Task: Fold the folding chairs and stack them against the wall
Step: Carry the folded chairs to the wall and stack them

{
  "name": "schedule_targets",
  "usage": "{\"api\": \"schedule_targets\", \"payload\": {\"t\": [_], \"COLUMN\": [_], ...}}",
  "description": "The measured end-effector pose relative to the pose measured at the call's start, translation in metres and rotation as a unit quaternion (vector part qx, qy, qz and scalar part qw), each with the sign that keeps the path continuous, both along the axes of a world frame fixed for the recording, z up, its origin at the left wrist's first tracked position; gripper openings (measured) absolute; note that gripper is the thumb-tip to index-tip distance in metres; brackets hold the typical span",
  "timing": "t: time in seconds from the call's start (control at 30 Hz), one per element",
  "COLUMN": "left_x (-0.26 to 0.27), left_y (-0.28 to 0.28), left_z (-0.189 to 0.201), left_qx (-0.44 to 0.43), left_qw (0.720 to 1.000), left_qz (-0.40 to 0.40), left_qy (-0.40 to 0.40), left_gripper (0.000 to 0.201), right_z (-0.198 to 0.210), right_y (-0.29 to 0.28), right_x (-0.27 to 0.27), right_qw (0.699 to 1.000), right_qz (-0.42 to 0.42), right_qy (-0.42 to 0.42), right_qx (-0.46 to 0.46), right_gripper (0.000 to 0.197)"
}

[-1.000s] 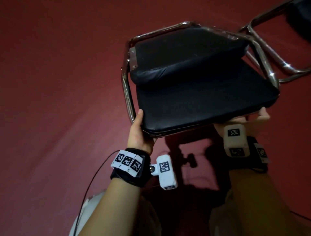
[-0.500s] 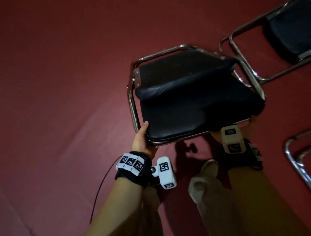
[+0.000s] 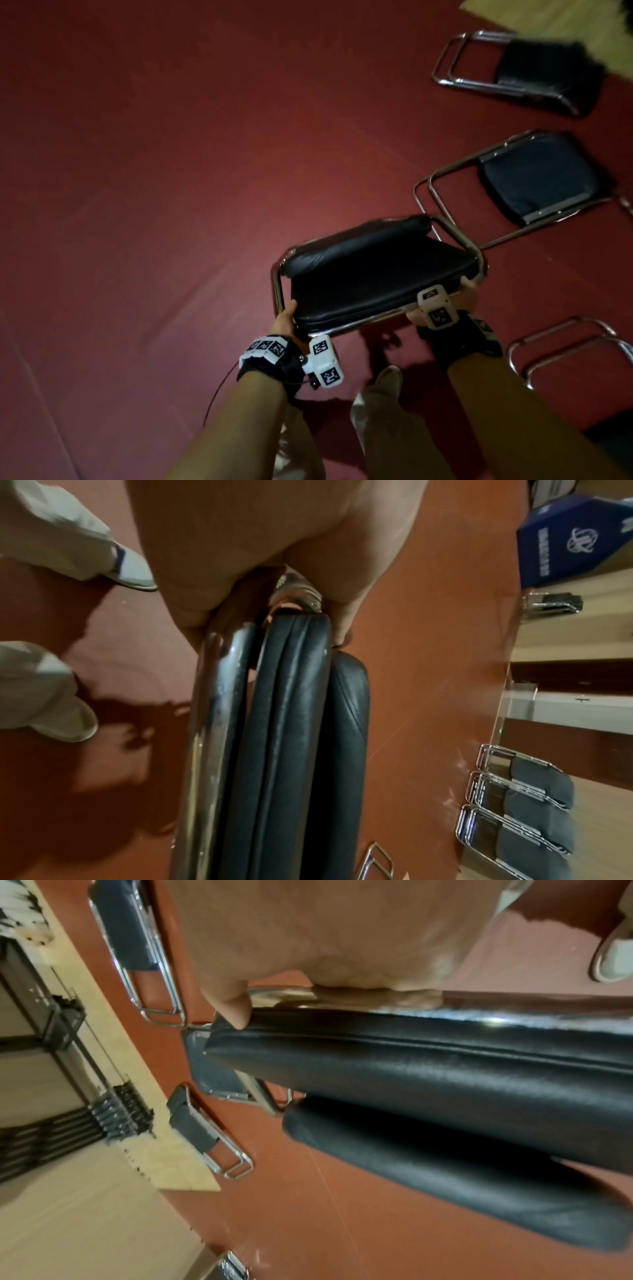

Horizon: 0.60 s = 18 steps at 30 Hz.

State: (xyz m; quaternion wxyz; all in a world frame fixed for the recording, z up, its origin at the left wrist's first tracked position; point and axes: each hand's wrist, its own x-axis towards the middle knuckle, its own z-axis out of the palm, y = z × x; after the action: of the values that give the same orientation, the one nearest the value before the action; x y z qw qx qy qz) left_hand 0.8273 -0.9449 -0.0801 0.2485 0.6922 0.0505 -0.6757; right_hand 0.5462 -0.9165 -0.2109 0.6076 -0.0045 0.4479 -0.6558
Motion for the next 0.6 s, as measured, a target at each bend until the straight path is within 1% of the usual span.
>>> {"api": "schedule_targets", "payload": {"t": [0.03,0.07,0.1,0.13,0.17,0.27,0.37,0.4,0.5,0.6], "left_x": [-0.002,-0.003,-0.004,-0.004,-0.005,-0.004,0.003,0.005,0.006,0.01], "left_y": [0.003,0.005,0.007,0.007,0.006,-0.001,-0.013,-0.017,-0.03,-0.045], "left_z": [0.008,0.013,0.02,0.024,0.031,0.05,0.05,0.048,0.058,0.069], "left_qx": [-0.002,0.002,-0.01,-0.016,-0.029,-0.045,-0.051,-0.056,-0.078,-0.091], "left_qw": [1.0,1.0,1.0,1.0,0.999,0.998,0.998,0.998,0.995,0.993], "left_qz": [0.015,0.015,0.016,0.01,-0.007,-0.03,-0.024,-0.028,-0.043,-0.072], "left_qy": [-0.003,-0.009,-0.014,-0.021,-0.026,-0.014,-0.013,-0.026,-0.032,-0.031], "left_gripper": [0.037,0.036,0.036,0.034,0.032,0.025,0.04,0.042,0.035,0.021], "right_z": [0.01,0.031,0.052,0.074,0.095,0.147,0.176,0.178,0.188,0.185], "right_y": [-0.006,-0.008,-0.013,-0.016,-0.019,-0.032,-0.049,-0.056,-0.066,-0.078], "right_x": [-0.004,-0.005,-0.004,-0.001,0.002,0.007,0.013,0.015,0.025,0.031], "right_qw": [0.993,0.984,0.978,0.974,0.97,0.967,0.97,0.972,0.973,0.969], "right_qz": [-0.027,-0.058,-0.093,-0.106,-0.118,-0.103,-0.083,-0.066,-0.008,0.029], "right_qy": [-0.084,-0.087,-0.094,-0.089,-0.102,-0.106,-0.076,-0.062,-0.023,0.04], "right_qx": [0.083,0.142,0.161,0.179,0.185,0.208,0.215,0.217,0.228,0.242], "right_gripper": [0.065,0.061,0.056,0.052,0.049,0.046,0.039,0.037,0.027,0.02]}}
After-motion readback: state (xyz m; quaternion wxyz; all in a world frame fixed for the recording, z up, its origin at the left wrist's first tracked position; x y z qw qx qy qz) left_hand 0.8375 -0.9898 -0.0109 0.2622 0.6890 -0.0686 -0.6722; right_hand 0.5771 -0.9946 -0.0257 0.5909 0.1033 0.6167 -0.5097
